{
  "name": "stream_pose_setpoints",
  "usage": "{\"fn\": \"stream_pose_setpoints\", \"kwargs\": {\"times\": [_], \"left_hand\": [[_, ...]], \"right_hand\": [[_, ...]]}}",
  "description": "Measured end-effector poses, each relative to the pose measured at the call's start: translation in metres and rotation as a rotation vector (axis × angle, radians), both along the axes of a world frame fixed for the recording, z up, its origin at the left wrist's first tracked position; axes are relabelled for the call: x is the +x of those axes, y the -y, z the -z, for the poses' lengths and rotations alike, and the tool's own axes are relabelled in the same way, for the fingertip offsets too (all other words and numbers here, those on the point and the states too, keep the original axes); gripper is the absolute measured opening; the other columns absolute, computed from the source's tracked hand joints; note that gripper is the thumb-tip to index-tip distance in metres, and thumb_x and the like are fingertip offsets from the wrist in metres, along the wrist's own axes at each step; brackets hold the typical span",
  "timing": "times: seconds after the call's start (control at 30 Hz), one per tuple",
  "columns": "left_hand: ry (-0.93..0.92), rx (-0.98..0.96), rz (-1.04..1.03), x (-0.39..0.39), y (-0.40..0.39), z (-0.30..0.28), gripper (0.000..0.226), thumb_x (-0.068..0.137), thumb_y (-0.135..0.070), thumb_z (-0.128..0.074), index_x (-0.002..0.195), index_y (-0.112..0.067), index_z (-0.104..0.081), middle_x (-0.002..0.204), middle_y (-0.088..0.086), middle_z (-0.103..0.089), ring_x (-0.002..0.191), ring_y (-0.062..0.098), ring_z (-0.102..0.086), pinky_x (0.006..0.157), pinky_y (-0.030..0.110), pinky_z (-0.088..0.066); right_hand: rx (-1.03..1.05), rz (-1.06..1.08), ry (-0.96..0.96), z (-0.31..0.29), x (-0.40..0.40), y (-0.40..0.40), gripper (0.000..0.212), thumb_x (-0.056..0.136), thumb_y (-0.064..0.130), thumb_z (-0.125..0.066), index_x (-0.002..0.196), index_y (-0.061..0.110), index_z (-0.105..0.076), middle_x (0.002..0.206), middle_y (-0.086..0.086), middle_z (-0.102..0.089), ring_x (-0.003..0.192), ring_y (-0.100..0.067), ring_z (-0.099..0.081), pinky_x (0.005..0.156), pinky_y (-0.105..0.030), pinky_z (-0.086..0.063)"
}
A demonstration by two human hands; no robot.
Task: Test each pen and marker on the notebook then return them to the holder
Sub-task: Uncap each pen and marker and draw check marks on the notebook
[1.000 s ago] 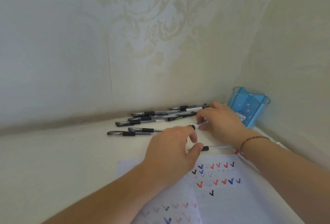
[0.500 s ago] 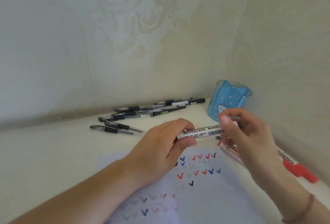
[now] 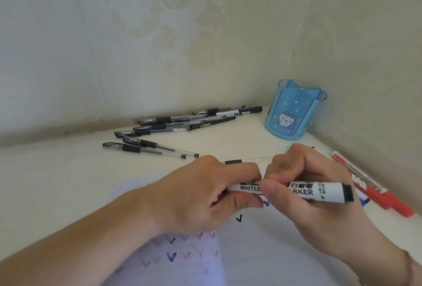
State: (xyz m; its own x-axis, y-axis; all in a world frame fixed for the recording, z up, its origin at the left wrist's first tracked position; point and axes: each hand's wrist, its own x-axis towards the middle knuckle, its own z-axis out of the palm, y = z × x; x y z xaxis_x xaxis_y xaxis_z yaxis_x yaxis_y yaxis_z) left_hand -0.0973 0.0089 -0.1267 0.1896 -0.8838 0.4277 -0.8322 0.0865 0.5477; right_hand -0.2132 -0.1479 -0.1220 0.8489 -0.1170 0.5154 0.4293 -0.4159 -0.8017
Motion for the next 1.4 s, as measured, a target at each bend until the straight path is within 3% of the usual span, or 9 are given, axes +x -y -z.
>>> {"fn": "stream_pose_setpoints", "kwargs": {"times": [0.1, 0.17, 0.27, 0.37, 0.5, 0.73, 0.9, 1.17, 1.4], "left_hand": [[0.021, 0.023, 0.007, 0.0, -0.001, 0.001, 0.024, 0.092, -0.046, -0.055, 0.098, -0.023, -0.056, 0.05, -0.014, -0.038, 0.043, 0.002, -0.038, 0.046, 0.013, -0.024], [0.007, 0.036, -0.062, 0.004, -0.004, 0.004, 0.03, 0.089, -0.054, -0.045, 0.108, -0.031, -0.048, 0.061, -0.004, -0.044, 0.051, 0.009, -0.039, 0.05, 0.021, -0.029], [-0.145, -0.073, -0.15, 0.011, -0.005, 0.007, 0.026, 0.089, -0.022, -0.035, 0.114, -0.026, -0.04, 0.078, 0.001, -0.046, 0.061, 0.013, -0.038, 0.057, 0.026, -0.033], [-0.14, -0.13, -0.253, 0.015, 0.0, 0.012, 0.042, 0.087, 0.002, -0.033, 0.117, -0.028, -0.032, 0.089, 0.001, -0.043, 0.068, 0.017, -0.039, 0.061, 0.032, -0.039], [-0.062, -0.111, -0.22, 0.012, 0.004, 0.017, 0.054, 0.09, 0.012, -0.044, 0.126, -0.028, -0.033, 0.101, -0.006, -0.052, 0.09, 0.014, -0.054, 0.083, 0.017, -0.045], [-0.12, -0.177, -0.327, 0.016, 0.005, 0.019, 0.04, 0.09, -0.014, -0.067, 0.12, -0.033, -0.049, 0.105, -0.011, -0.072, 0.097, 0.0, -0.066, 0.089, 0.024, -0.05], [-0.149, -0.203, -0.395, 0.015, 0.005, 0.016, 0.037, 0.085, -0.022, -0.073, 0.112, -0.039, -0.054, 0.095, -0.03, -0.065, 0.087, 0.005, -0.068, 0.079, 0.022, -0.052], [-0.168, -0.23, -0.389, 0.018, 0.007, 0.019, 0.029, 0.08, -0.03, -0.07, 0.107, -0.033, -0.061, 0.092, -0.012, -0.074, 0.081, 0.006, -0.07, 0.076, 0.024, -0.055], [-0.15, -0.215, -0.386, 0.018, 0.007, 0.021, 0.024, 0.082, -0.025, -0.074, 0.103, -0.03, -0.065, 0.089, -0.012, -0.073, 0.078, 0.004, -0.068, 0.075, 0.022, -0.055]], "right_hand": [[0.025, -0.003, -0.013, -0.005, -0.004, 0.005, 0.023, 0.074, 0.049, -0.074, 0.073, 0.029, -0.063, 0.056, 0.003, -0.061, 0.044, -0.016, -0.05, 0.044, -0.022, -0.039], [0.225, -0.063, -0.042, -0.007, -0.001, 0.013, 0.025, 0.069, 0.041, -0.078, 0.081, 0.02, -0.073, 0.052, -0.005, -0.061, 0.039, -0.021, -0.052, 0.043, -0.027, -0.042], [0.449, -0.147, -0.188, -0.008, 0.004, 0.023, 0.041, 0.068, 0.041, -0.076, 0.08, 0.002, -0.074, 0.054, -0.025, -0.062, 0.045, -0.037, -0.06, 0.042, -0.033, -0.043], [0.36, 0.002, -0.343, 0.005, 0.008, 0.022, 0.047, 0.057, 0.044, -0.087, 0.06, 0.004, -0.062, 0.05, -0.02, -0.059, 0.044, -0.034, -0.058, 0.044, -0.032, -0.044], [0.224, 0.185, -0.412, 0.017, 0.011, 0.013, 0.042, 0.068, 0.022, -0.083, 0.05, 0.01, -0.047, 0.04, -0.007, -0.047, 0.038, -0.019, -0.037, 0.043, -0.023, -0.028], [-0.06, 0.249, -0.395, 0.013, 0.01, 0.006, 0.036, 0.071, 0.028, -0.074, 0.048, 0.013, -0.05, 0.043, 0.005, -0.051, 0.043, -0.011, -0.036, 0.041, -0.02, -0.027], [-0.083, 0.247, -0.42, 0.013, 0.01, 0.005, 0.039, 0.072, 0.021, -0.075, 0.044, 0.019, -0.047, 0.043, 0.006, -0.047, 0.044, -0.009, -0.037, 0.042, -0.019, -0.029], [-0.065, 0.253, -0.4, 0.016, 0.013, 0.011, 0.038, 0.077, 0.008, -0.072, 0.051, 0.008, -0.044, 0.045, 0.007, -0.045, 0.044, -0.006, -0.037, 0.044, -0.017, -0.029], [0.456, 0.107, -0.184, 0.002, 0.01, 0.022, 0.042, 0.052, 0.052, -0.085, 0.064, 0.016, -0.065, 0.048, -0.003, -0.048, 0.043, -0.019, -0.036, 0.042, -0.022, -0.027]]}}
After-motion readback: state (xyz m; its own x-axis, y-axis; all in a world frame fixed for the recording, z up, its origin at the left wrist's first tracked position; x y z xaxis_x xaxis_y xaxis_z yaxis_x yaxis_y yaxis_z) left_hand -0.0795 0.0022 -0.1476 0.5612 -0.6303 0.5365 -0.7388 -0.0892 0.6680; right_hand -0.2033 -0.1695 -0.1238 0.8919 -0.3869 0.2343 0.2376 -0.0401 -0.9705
